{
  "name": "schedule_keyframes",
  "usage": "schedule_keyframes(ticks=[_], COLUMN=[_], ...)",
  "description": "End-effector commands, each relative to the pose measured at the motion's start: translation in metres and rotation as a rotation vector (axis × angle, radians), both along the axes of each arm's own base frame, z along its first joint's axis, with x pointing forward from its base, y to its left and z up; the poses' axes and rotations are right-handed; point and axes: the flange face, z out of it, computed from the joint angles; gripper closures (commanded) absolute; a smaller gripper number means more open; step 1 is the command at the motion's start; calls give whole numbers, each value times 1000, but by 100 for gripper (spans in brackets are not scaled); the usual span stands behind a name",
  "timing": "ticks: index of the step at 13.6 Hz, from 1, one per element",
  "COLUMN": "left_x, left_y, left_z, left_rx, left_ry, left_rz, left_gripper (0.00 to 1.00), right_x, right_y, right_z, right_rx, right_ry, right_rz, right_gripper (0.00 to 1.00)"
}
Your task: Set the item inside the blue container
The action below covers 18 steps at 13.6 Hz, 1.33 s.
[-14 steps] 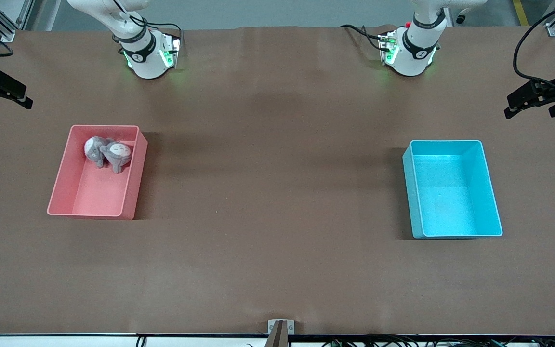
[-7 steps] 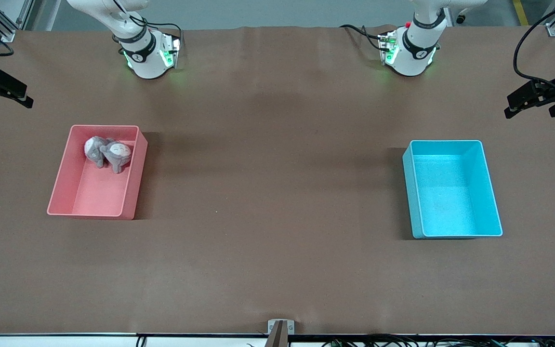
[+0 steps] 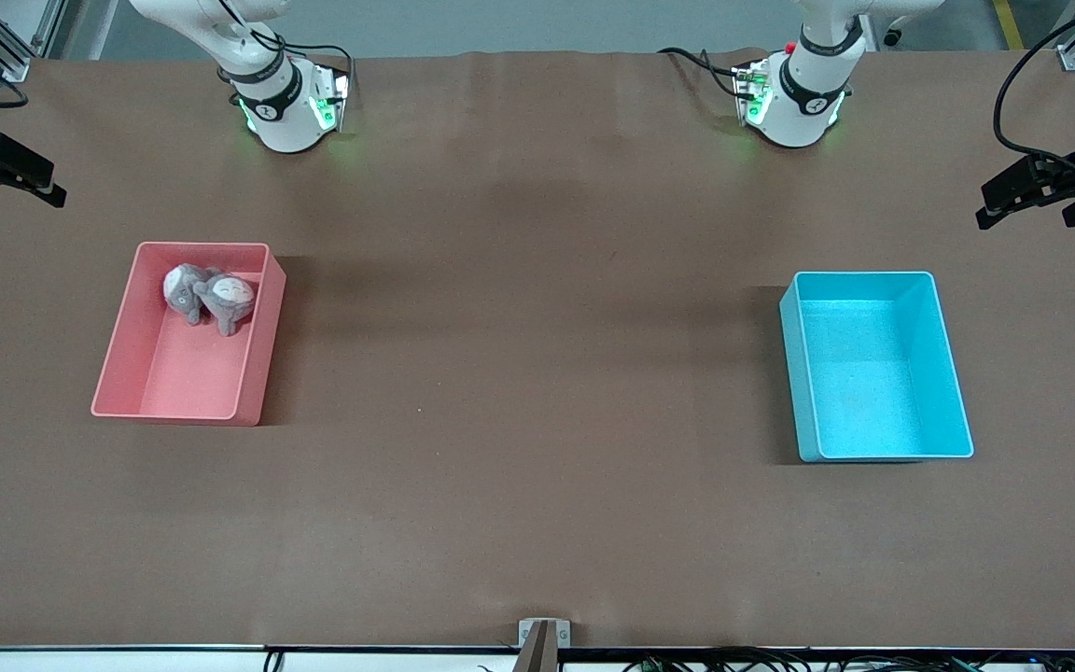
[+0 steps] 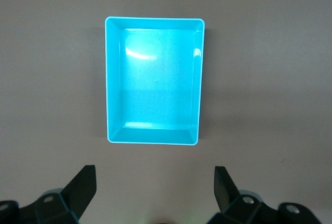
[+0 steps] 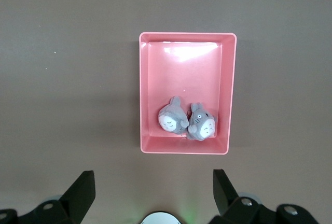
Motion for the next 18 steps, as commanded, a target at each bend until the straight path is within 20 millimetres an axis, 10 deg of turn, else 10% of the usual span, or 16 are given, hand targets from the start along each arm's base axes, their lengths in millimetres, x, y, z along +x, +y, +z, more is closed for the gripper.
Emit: schedule_keyframes(ticks=[1,18], left_x=[-2,-2], left_y=[-1,-1], left_z=[5,5], left_rx=[-18,-18], left_ry=[-1,-1], left_rz=[-12,-14], left_gripper=[0,0], right_x=[-6,-5], right_y=[-1,1], right_z=[0,2], right_rx=[12,-21], right_ry=[1,-10], right_rz=[33,43], right_gripper=[0,0])
